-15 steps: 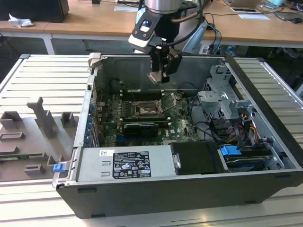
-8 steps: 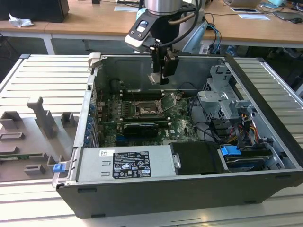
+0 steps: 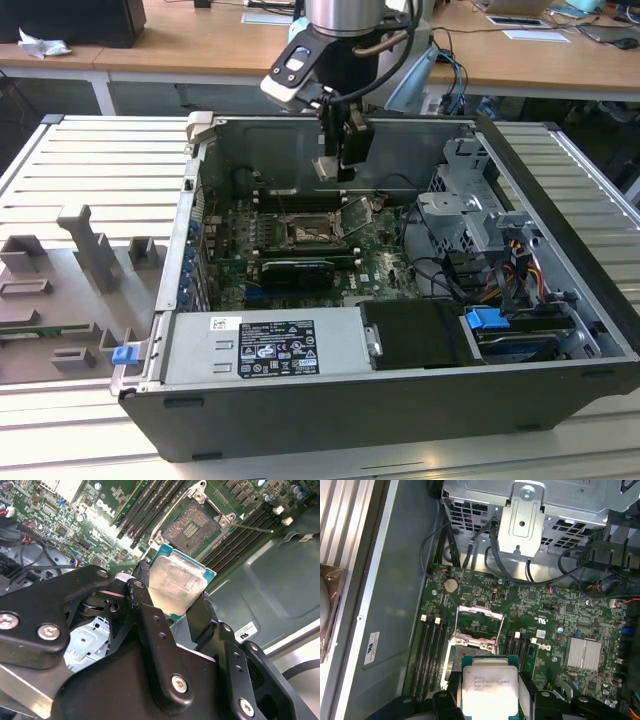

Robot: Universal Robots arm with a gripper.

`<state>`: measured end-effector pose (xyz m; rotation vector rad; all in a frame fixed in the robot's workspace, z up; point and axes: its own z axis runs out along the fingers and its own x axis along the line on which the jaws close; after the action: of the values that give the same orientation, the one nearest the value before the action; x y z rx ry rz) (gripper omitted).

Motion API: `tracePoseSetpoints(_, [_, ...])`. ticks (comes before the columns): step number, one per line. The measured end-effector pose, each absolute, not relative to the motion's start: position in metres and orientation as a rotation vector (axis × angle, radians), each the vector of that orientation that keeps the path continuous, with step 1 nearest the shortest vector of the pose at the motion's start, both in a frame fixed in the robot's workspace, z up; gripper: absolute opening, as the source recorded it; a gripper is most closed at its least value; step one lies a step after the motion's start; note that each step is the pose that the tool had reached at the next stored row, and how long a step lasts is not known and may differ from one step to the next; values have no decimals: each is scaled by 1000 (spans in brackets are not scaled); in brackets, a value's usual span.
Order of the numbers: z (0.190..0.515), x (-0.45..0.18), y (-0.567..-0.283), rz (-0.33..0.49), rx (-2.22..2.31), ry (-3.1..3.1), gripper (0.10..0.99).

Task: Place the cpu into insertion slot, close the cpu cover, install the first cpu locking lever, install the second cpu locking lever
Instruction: 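Place the cpu into insertion slot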

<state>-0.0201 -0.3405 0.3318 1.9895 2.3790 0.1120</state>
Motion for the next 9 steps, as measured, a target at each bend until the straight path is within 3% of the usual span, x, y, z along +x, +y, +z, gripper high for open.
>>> tracePoseSetpoints(9, [318,-20,-340,103,2079,2305,537])
